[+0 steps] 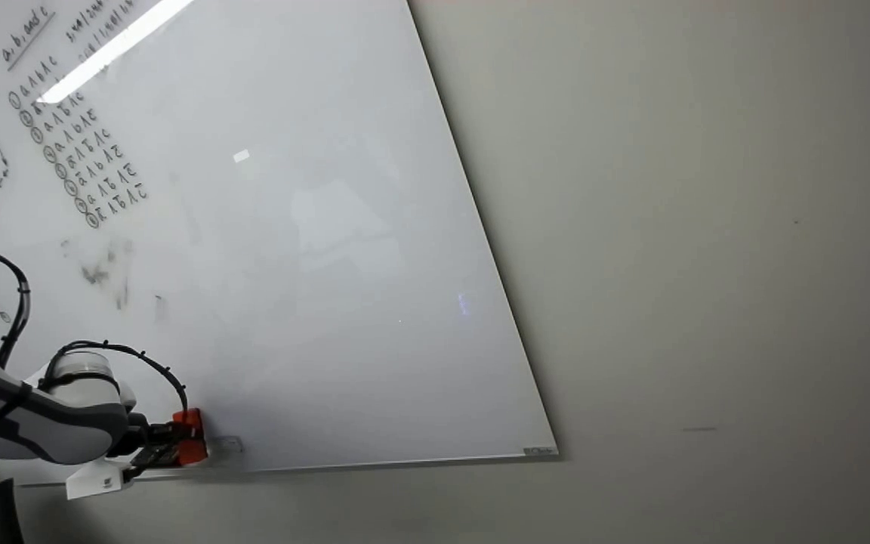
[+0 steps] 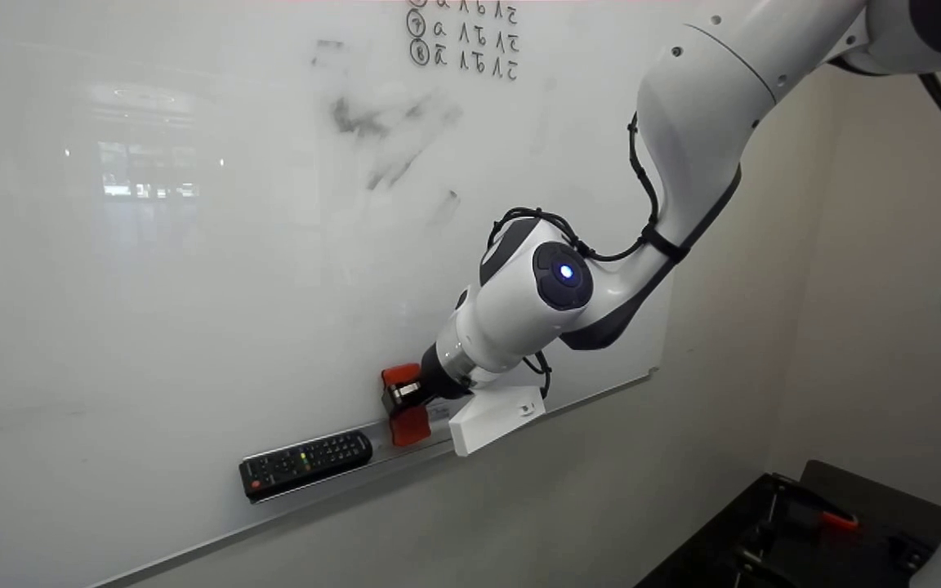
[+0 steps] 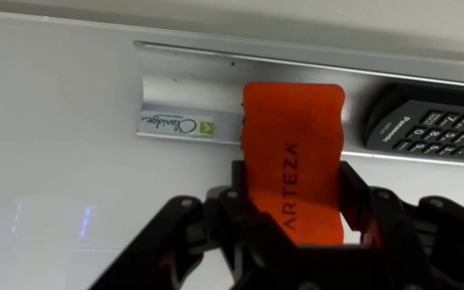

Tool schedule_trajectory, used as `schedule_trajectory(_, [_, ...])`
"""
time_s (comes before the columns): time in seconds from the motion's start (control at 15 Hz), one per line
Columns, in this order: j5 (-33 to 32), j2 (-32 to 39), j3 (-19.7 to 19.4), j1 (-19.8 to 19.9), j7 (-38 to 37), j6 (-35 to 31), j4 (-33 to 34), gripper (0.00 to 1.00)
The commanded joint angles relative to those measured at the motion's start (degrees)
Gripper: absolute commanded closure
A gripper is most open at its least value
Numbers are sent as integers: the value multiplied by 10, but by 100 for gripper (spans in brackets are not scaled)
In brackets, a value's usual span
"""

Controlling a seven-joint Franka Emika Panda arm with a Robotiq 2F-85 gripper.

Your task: Pick the eraser and rub off the contents on the whiteboard

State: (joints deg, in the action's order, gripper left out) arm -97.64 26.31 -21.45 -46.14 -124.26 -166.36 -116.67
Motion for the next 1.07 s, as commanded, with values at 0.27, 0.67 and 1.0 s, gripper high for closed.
schedule_trajectory(0.27, [-29, 7, -2, -2, -54, 18, 6, 20])
schedule_trajectory(0.67, [-26, -6, -2, -9, -46, 30, 0, 0])
schedule_trajectory(1.0, [-29, -27, 0, -19, -46, 26, -6, 0])
